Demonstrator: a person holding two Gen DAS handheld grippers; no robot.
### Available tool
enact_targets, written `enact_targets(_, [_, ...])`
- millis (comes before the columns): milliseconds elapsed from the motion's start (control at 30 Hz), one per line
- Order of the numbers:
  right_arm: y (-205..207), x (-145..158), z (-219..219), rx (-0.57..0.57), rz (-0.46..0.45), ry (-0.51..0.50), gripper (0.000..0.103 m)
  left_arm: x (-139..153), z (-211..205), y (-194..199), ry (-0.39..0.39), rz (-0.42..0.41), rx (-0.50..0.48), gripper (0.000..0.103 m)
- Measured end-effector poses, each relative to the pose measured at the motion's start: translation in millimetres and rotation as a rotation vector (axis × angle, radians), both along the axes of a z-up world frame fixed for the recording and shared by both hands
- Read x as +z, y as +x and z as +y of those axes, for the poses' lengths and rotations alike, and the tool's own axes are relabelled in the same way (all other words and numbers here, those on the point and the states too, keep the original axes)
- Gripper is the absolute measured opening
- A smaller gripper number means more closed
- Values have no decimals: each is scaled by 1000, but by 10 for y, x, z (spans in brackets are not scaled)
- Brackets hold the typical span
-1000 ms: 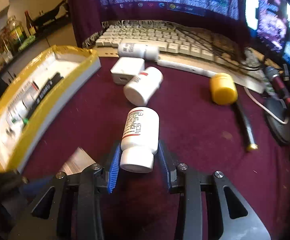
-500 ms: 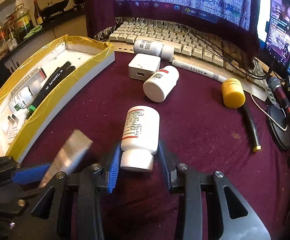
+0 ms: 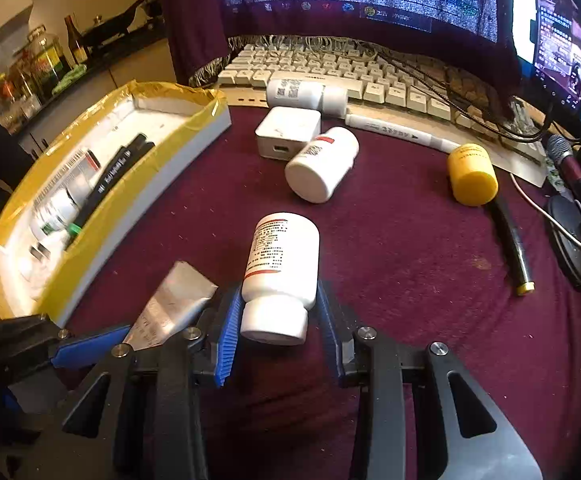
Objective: Organize objects
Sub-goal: 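Carry hand-cream tube in left gripper while right gripper carries pill bottle toward tray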
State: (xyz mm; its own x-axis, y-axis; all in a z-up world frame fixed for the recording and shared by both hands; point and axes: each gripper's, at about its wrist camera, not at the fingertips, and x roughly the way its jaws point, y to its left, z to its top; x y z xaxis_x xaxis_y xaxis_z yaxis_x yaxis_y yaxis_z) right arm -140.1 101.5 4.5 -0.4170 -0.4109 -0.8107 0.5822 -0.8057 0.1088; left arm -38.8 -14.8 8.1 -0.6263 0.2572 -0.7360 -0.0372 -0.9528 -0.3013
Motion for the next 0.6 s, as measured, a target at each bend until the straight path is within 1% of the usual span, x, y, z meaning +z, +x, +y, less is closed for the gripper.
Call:
enact_targets(133, [24, 52, -8, -11, 23, -3, 34, 113, -115, 88, 61, 36, 5, 24])
enact_targets(367, [12, 136, -61, 3, 18, -35, 34, 341, -391, 195, 144, 80, 37, 24])
enact_targets(500, [115, 231, -181, 51, 30, -52, 33, 438, -580, 251, 166, 102, 70, 24])
enact_targets(600, [152, 265, -285, 72, 44, -46, 33, 485, -741, 263, 170, 110, 110, 24])
